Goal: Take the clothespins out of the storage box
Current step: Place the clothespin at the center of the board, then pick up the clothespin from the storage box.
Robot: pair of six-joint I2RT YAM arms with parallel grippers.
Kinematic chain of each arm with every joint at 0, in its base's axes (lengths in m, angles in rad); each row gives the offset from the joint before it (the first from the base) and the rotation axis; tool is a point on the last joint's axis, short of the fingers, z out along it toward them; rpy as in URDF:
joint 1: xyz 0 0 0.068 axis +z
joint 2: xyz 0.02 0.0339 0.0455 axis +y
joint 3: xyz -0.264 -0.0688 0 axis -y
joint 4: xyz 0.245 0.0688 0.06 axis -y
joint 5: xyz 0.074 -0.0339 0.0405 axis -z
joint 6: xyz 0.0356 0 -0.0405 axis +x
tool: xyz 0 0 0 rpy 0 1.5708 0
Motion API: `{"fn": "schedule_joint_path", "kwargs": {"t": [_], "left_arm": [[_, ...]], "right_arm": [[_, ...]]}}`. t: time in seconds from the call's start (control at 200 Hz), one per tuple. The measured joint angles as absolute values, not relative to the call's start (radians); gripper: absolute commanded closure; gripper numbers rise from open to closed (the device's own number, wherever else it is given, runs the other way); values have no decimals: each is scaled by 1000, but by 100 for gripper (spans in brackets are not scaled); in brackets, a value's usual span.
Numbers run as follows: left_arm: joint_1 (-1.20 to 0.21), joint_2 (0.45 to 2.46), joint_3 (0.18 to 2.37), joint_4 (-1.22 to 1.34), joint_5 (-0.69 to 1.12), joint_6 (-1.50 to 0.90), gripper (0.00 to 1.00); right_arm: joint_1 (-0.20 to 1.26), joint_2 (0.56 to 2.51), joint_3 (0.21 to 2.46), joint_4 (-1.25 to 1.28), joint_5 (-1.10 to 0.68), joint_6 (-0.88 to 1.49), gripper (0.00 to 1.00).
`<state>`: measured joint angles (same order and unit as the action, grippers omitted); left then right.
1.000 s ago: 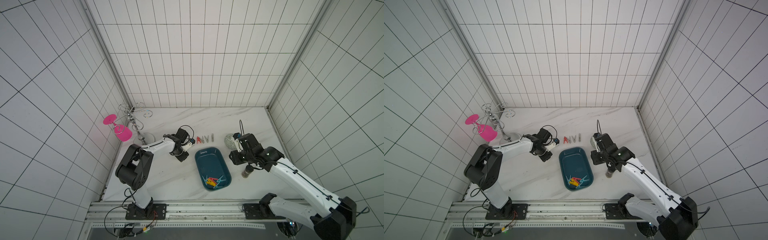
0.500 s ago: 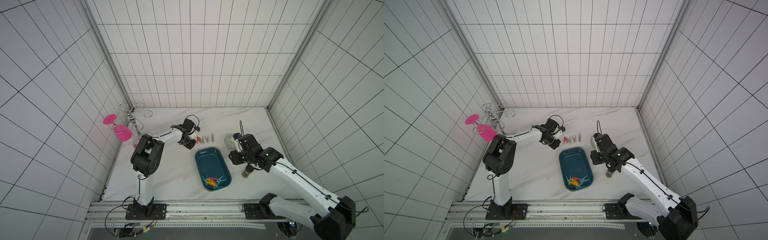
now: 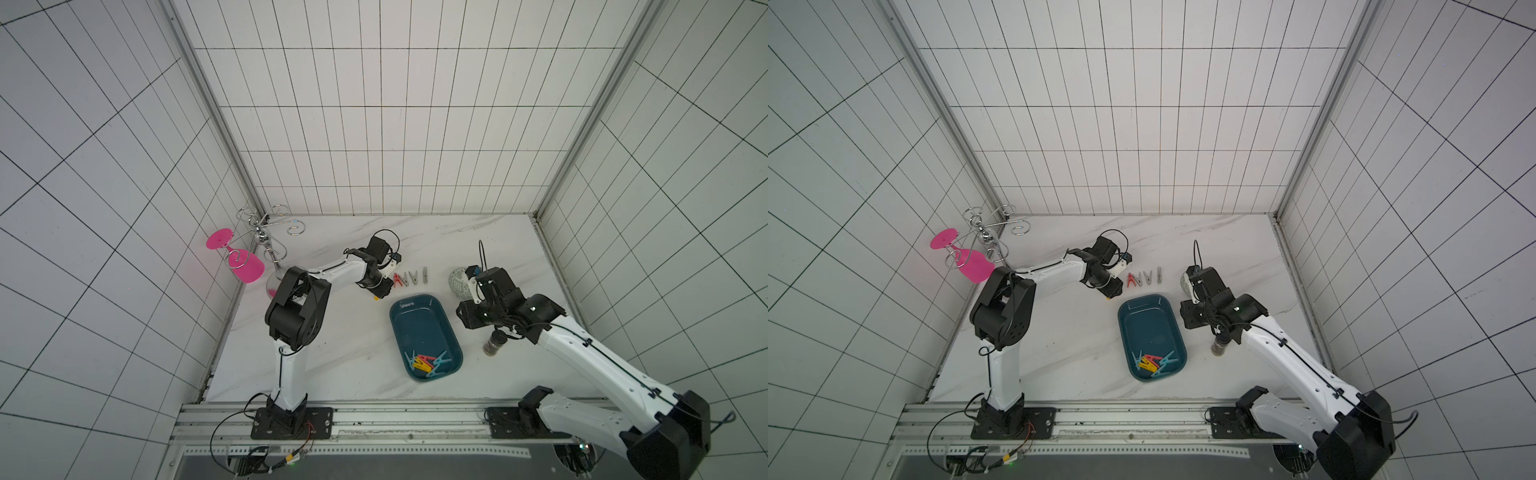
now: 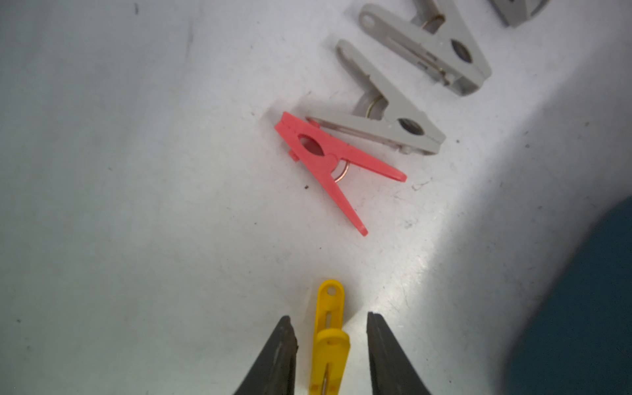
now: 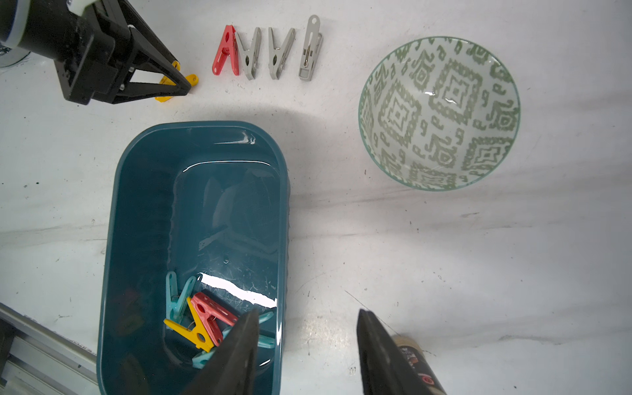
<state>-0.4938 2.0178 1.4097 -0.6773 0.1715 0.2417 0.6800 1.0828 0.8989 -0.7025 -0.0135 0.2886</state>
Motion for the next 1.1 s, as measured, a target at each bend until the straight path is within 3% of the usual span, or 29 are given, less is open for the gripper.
{"fn": "schedule_joint_path", "kwargs": {"t": [0.425,0.745,1.099], "left_arm": [[-553,1867,1491,-866,353,583,60],[-702,1832,1494,-1059,467,861,59],[-847,1851,1449,-958,475,783,59]], "right_arm": [[680,1045,854,-708,-42,257,25],[680,1029,843,-740,-69,266,24],[680,946,802,-757,-65,302,25]]}}
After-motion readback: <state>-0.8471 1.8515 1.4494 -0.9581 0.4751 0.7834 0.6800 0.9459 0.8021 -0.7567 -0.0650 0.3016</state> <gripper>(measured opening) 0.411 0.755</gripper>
